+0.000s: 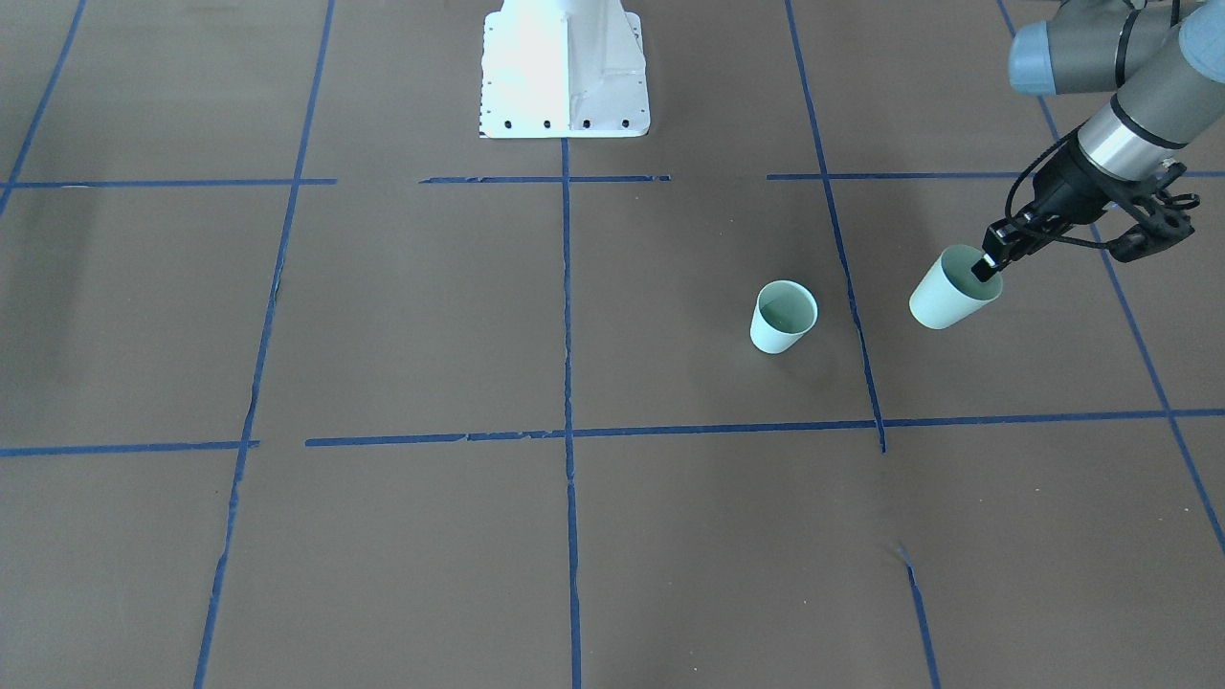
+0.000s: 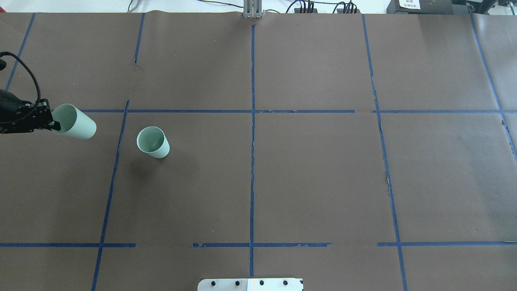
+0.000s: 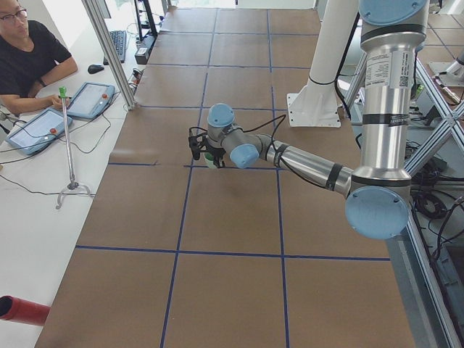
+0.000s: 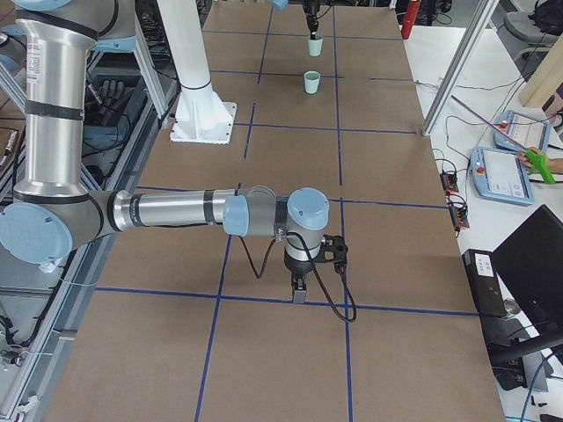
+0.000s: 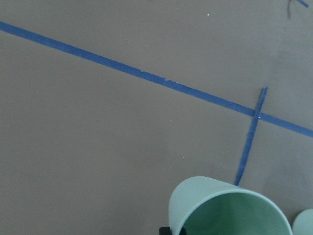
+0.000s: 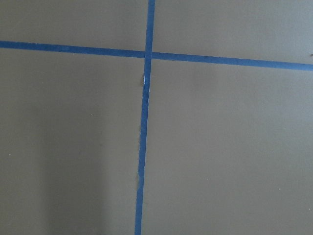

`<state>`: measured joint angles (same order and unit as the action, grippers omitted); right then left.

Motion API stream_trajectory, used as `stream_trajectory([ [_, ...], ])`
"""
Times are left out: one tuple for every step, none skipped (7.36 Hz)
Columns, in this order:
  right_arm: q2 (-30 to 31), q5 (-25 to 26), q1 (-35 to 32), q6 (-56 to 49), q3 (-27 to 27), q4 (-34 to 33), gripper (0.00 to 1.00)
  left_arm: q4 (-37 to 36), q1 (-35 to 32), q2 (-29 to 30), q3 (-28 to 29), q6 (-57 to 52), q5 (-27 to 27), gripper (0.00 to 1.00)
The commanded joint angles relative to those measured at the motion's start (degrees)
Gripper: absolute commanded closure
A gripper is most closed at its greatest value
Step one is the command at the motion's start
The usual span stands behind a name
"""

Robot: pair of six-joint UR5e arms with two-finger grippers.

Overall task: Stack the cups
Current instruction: 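Lift the grasped cup with the left gripper and carry it toward the other cup, then lower the held cup into the other green cup with the left gripper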

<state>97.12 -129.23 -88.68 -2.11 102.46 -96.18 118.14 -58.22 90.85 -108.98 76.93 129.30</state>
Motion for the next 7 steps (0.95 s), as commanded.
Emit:
stream_trajectory([
  [0.0,-0.1,0.0,0.0,0.0,-0.1,0.0,-5.8,6.0,8.8,-1.3,12.9,-0.5,1.0],
  [0.0,0.0,0.0,0.0,0.0,-0.1,0.0,-10.8,8.1,12.1,-1.8,14.9,-0.8,1.0],
  [0.0,-0.1,0.0,0.0,0.0,-0.1,0.0,-14.3,10.0,14.2,-1.9,15.3,-1.5,1.0],
  [0.0,-0.1,0.0,0.0,0.0,-0.1,0.0,-15.9,11.5,14.2,-3.2,15.4,-4.7,1.0],
  [0.0,-0.1,0.0,0.0,0.0,-0.1,0.0,-15.9,11.7,14.1,-3.4,15.4,-4.9,1.0],
  [0.0,0.0,0.0,0.0,0.0,0.0,0.0,-16.0,11.9,14.0,-3.3,15.4,-5.1,1.0],
  [0.0,0.0,0.0,0.0,0.0,-0.1,0.0,-16.1,12.0,13.9,-3.0,15.4,-6.8,1.0],
])
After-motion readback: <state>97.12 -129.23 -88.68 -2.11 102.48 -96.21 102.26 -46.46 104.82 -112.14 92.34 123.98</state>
